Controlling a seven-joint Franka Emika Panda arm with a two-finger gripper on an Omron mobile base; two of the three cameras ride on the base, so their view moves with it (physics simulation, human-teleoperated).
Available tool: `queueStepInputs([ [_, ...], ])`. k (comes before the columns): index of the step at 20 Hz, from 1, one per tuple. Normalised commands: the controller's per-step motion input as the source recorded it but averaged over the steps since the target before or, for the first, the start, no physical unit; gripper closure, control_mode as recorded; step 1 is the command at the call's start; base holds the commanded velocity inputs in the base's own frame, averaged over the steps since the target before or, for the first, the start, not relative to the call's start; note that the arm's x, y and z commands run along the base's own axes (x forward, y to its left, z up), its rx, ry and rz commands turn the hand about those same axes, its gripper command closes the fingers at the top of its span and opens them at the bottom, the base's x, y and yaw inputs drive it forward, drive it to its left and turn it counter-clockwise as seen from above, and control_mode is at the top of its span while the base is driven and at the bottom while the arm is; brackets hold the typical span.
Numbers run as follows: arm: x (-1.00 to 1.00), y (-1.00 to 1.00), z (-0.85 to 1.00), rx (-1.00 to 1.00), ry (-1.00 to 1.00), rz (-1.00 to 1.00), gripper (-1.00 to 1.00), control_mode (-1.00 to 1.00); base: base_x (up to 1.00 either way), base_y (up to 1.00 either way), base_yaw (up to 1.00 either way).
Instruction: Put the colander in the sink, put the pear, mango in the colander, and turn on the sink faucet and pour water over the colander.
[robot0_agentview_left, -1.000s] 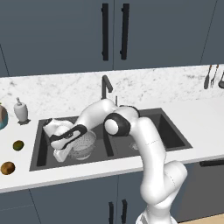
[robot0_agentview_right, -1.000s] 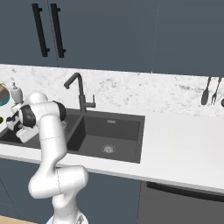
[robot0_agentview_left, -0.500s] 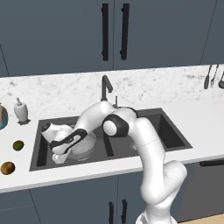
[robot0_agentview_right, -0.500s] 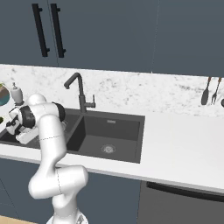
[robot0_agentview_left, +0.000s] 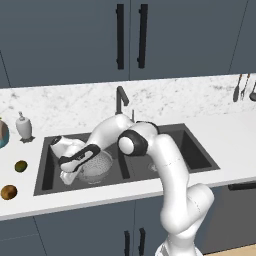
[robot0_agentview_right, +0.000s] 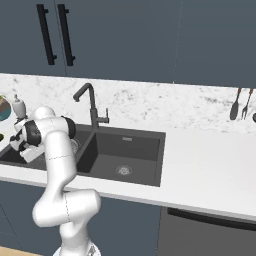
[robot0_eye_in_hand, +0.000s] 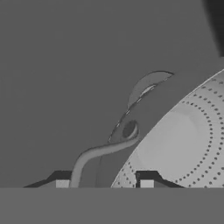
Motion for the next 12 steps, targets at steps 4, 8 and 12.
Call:
queueStepInputs([
  [4,0.0,0.02,0.05,0.01,-0.11,0.0,-1.0,-1.0,0.0,0.0,0.0],
  [8,-0.02,0.21,0.32,0.0,-0.26,0.0,-1.0,-1.0,0.0,0.0,0.0],
  [12,-0.24,0.33,0.45,0.0,-0.25,0.03,-1.0,-1.0,0.0,0.0,0.0],
])
